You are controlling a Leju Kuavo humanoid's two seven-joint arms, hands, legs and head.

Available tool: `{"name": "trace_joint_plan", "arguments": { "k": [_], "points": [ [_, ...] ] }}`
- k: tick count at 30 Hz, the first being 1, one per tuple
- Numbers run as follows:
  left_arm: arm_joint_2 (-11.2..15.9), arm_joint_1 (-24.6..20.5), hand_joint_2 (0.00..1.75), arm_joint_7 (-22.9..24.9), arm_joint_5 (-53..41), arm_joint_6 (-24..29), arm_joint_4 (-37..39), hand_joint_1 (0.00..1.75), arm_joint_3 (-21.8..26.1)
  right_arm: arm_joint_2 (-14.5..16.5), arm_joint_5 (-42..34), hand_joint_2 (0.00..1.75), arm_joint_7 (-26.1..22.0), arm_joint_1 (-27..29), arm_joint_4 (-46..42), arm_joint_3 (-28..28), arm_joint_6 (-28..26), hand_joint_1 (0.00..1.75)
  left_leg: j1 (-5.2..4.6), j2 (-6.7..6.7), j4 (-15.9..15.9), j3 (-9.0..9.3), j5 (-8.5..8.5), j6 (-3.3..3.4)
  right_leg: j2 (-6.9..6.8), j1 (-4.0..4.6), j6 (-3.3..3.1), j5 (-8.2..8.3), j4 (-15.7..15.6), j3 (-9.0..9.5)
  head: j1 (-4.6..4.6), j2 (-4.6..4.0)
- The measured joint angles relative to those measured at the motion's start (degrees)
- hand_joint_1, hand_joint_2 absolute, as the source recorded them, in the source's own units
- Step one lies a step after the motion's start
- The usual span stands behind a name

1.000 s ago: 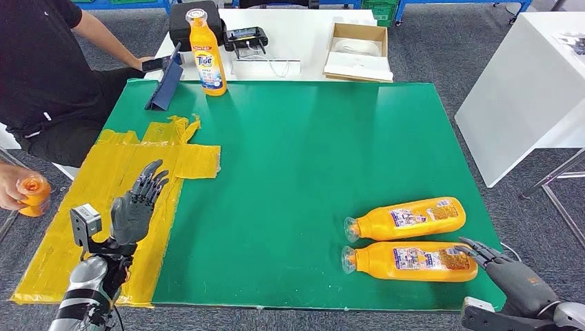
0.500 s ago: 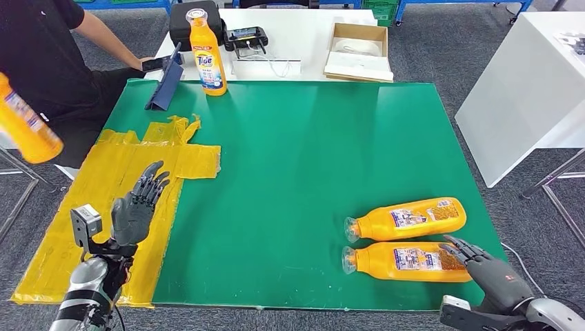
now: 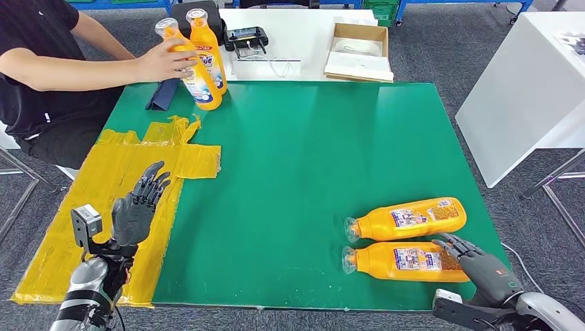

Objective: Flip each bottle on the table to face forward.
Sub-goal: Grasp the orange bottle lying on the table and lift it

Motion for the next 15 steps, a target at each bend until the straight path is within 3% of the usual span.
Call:
{"name": "trace_joint_plan", "arguments": {
  "k": [11, 12, 15],
  "points": [
    [-0.1, -0.1, 0.0, 0.0, 0.5, -0.3, 0.0, 0.0, 0.0, 0.9, 2.0, 1.75, -0.1, -4.1, 3.1, 1.6, 1.1, 0.0, 0.0, 0.04, 0.0, 0.01, 0.01, 0.01, 0.01, -0.01, 0.0, 0.0, 0.0, -0.01, 0.01, 0.0],
    [-0.1, -0.2, 0.0, 0.0, 0.5, -0.4, 0.0, 0.0, 0.0, 0.9, 2.1, 1.75, -0.1, -4.9, 3.9, 2.0, 1.6, 0.08, 0.0, 0.02, 0.0, 0.01, 0.02, 0.01, 0.0, -0.01, 0.0, 0.01, 0.0, -0.01, 0.01, 0.0],
    [-0.3, -0.6, 0.0, 0.1, 0.8, -0.9, 0.1, 0.0, -0.1, 1.2, 2.6, 1.75, 0.0, -7.4, 6.5, 3.5, 2.2, 1.11, 0.0, 0.0, 0.0, 0.01, 0.03, 0.02, 0.0, 0.0, 0.02, 0.02, 0.0, 0.0, 0.01, 0.0]
  ]
}}
